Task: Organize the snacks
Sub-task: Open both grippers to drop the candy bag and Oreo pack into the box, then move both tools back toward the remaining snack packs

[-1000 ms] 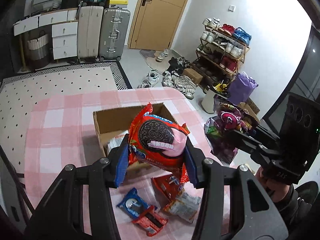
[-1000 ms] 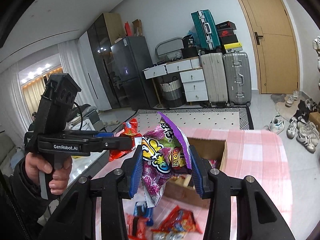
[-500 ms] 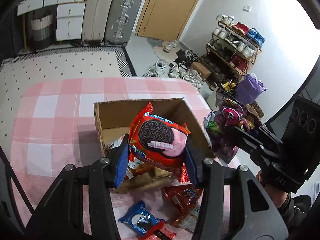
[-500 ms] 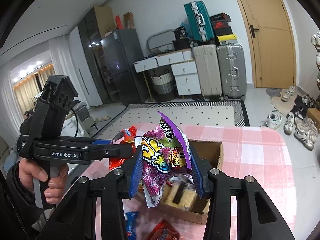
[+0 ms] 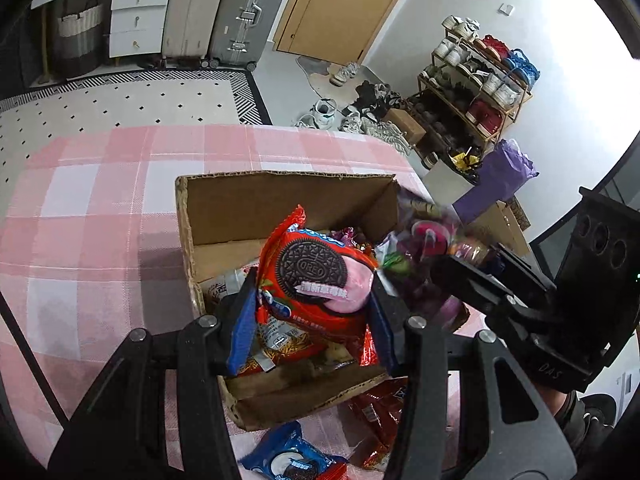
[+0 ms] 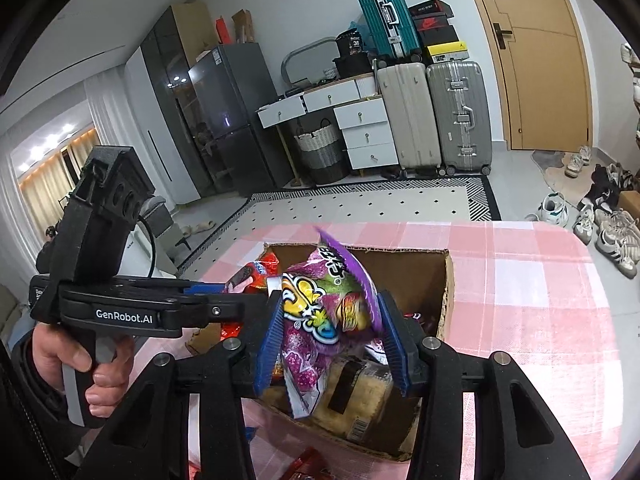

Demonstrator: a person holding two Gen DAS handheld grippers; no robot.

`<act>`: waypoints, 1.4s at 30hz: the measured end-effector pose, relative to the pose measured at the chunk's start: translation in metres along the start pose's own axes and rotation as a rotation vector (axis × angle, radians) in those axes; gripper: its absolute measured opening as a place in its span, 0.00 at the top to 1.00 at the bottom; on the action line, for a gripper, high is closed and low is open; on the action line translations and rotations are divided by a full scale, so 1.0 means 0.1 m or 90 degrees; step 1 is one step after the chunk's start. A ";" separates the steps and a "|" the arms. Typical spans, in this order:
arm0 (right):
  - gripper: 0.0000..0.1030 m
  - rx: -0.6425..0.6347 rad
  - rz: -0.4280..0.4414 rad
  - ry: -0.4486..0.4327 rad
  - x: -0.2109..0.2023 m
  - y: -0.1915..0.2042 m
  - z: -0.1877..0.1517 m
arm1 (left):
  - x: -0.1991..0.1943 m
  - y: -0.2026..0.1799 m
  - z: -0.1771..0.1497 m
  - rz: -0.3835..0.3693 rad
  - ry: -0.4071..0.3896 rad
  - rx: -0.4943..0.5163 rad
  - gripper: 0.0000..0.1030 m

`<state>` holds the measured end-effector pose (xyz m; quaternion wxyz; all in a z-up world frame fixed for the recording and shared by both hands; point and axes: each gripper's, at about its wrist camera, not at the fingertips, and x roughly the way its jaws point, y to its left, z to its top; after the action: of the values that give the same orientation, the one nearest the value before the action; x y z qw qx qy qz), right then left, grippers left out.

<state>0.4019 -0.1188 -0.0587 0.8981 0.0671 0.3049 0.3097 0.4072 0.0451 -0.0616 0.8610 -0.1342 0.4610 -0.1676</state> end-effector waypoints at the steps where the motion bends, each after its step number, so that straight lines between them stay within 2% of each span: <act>1: 0.50 -0.001 0.000 0.001 0.01 -0.01 0.00 | 0.02 0.01 0.00 0.003 0.003 -0.003 0.50; 3: 0.31 -0.007 -0.015 -0.001 0.01 -0.04 0.00 | 0.02 0.04 0.02 0.004 0.003 -0.011 0.39; 4: 0.25 -0.007 -0.018 -0.005 -0.01 -0.05 0.00 | 0.00 0.04 0.02 0.002 -0.003 -0.015 0.32; 5: 0.19 -0.005 -0.025 -0.013 -0.05 -0.07 0.01 | -0.02 0.03 0.02 0.005 -0.006 -0.014 0.29; 13: 0.16 0.000 -0.027 -0.069 -0.58 -0.04 0.03 | -0.43 -0.23 -0.11 0.045 -0.043 0.024 0.25; 23: 0.09 0.001 -0.031 -0.122 -1.40 0.31 -0.19 | -1.07 -0.63 -0.51 0.068 -0.083 0.042 0.21; 31: 0.06 -0.003 -0.026 -0.138 -1.84 0.60 -0.48 | -1.49 -0.94 -0.93 0.081 -0.116 0.067 0.13; 35: 0.04 -0.004 -0.016 -0.140 -2.01 0.78 -0.72 | -1.62 -0.99 -1.19 0.085 -0.138 0.069 0.03; 42: 0.03 -0.013 -0.015 -0.122 -2.13 1.01 -1.03 | -1.81 -1.03 -1.67 0.070 -0.154 0.062 0.03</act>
<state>0.1567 -0.1719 -0.0023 0.9272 0.0837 0.2155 0.2947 0.1565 0.0139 0.0241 0.9236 -0.0861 0.3522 -0.1247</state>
